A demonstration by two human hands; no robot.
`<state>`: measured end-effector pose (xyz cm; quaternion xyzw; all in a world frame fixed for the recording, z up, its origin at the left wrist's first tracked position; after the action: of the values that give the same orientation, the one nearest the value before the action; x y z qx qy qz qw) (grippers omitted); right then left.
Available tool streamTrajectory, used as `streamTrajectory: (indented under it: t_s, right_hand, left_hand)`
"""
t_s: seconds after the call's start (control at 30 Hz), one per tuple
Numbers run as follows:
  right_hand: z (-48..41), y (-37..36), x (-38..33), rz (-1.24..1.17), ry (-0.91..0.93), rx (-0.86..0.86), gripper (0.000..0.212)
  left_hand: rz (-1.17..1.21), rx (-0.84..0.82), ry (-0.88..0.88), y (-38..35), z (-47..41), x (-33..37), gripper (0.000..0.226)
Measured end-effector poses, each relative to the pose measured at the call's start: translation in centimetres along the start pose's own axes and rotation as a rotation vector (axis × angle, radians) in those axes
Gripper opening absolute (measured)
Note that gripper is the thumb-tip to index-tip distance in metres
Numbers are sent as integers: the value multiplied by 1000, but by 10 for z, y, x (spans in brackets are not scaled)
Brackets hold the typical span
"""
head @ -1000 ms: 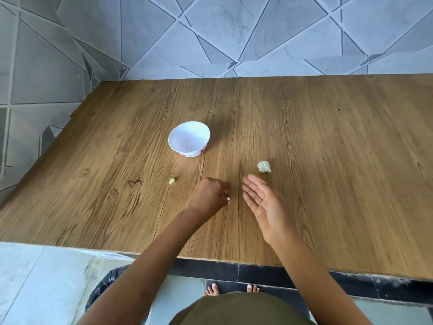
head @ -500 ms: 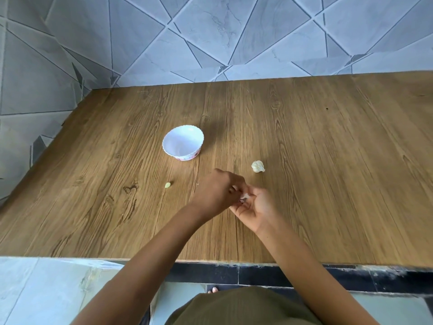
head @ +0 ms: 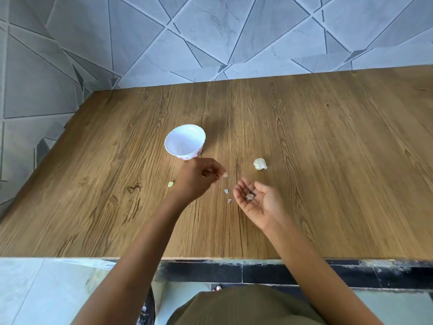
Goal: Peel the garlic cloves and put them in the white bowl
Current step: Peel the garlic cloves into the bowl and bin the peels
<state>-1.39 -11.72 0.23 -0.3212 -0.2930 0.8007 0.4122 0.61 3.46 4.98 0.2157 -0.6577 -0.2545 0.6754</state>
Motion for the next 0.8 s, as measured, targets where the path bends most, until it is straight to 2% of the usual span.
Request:
streamTrajectory:
  t_s: [0.1,0.23,0.37,0.5,0.67,0.8]
  right_hand:
    - [0,5,-9,-16,35,4,31]
    - [-2,12,-12,-29,43,19,31]
    - [-4,14,-8,-18,34,10,30]
    - [-4,14,-9,-16,39,10,29]
    - [-4,14,-11,-12,55,14,28]
    - [-2,16,-13,-13,63,22,28]
  left_hand:
    - [-54,23,109,11,-6,-20,27]
    - [-340,40,137,8,-9,-41,29]
    - [-457,55,186,-2,-8,-49,36]
    - [-434,-14,85,-17,-8,-36,40]
    - [-432,-171,-125,-40,4,-15,32]
    - [-471,-250,-175,-49,8,-11,27]
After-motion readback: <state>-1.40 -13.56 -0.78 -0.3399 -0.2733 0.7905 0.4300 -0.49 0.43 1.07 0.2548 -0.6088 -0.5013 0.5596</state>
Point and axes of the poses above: each hand's wrist, its own z-axis away from the middle knuckle, its own y-axis out of the back of the hand, x = y × z, the point moved 2 cm from there along -z, towards the middle knuckle, and after that the axes turned 4 degrees about y, right-handed, at the moved point
